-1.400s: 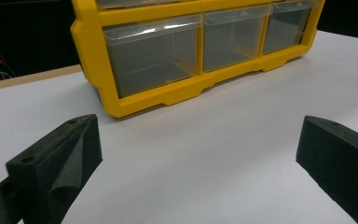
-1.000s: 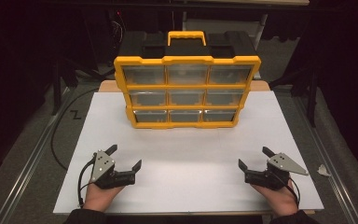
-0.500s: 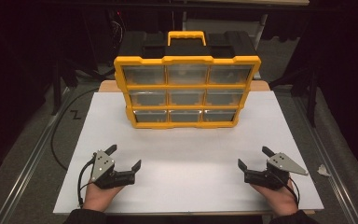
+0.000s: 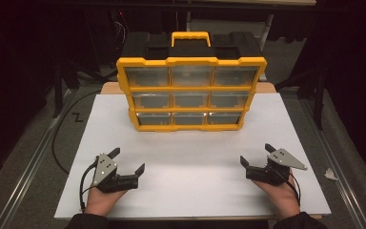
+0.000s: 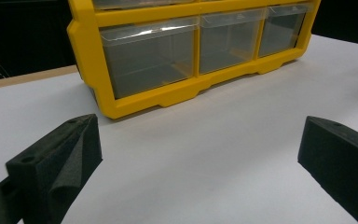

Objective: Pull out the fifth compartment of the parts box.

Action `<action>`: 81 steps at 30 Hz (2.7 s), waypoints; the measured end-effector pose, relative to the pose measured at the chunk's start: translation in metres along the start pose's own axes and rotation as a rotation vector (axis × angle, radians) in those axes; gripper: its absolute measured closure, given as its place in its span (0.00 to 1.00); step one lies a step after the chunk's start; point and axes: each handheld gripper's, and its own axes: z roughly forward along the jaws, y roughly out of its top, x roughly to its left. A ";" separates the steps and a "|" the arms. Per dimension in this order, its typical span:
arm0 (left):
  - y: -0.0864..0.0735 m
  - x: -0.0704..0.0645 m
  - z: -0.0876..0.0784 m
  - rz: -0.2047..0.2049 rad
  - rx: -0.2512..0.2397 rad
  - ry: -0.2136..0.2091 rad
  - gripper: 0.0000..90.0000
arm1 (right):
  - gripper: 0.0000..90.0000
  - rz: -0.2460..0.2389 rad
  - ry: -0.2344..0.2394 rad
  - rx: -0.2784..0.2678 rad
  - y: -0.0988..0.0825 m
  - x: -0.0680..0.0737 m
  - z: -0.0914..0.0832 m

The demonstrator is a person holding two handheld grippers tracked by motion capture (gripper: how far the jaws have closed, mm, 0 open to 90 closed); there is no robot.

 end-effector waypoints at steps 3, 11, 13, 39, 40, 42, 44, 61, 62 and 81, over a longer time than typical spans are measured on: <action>0.000 0.001 0.000 -0.005 -0.003 -0.001 0.00 | 0.01 0.004 -0.005 -0.008 0.002 -0.001 0.006; -0.001 0.002 0.000 -0.015 -0.004 -0.001 0.00 | 0.01 0.011 -0.015 -0.013 0.010 -0.005 0.027; -0.001 0.003 0.000 -0.021 -0.009 -0.003 0.00 | 0.01 0.018 -0.013 -0.012 0.011 -0.006 0.031; -0.003 0.004 -0.001 -0.027 -0.029 0.011 0.00 | 0.01 -0.095 -0.061 0.043 0.013 -0.010 0.038; -0.002 0.004 -0.001 -0.028 -0.030 0.010 0.00 | 0.01 -0.105 -0.064 0.048 0.013 -0.010 0.037; -0.002 0.004 -0.002 -0.032 -0.031 0.012 0.00 | 0.01 -0.119 -0.067 0.060 0.011 -0.009 0.036; -0.002 0.004 -0.001 -0.036 -0.029 0.016 0.01 | 0.01 -0.134 -0.069 0.074 0.010 -0.009 0.035; -0.002 0.004 -0.002 -0.035 -0.034 0.013 0.01 | 0.01 -0.347 -0.094 0.149 0.009 0.009 0.034; -0.002 0.004 -0.002 -0.035 -0.035 0.014 0.01 | 0.01 -0.360 -0.096 0.152 0.008 0.011 0.035; -0.002 0.002 -0.002 -0.025 -0.033 0.002 0.01 | 0.01 -0.577 -0.149 0.189 0.007 0.029 0.036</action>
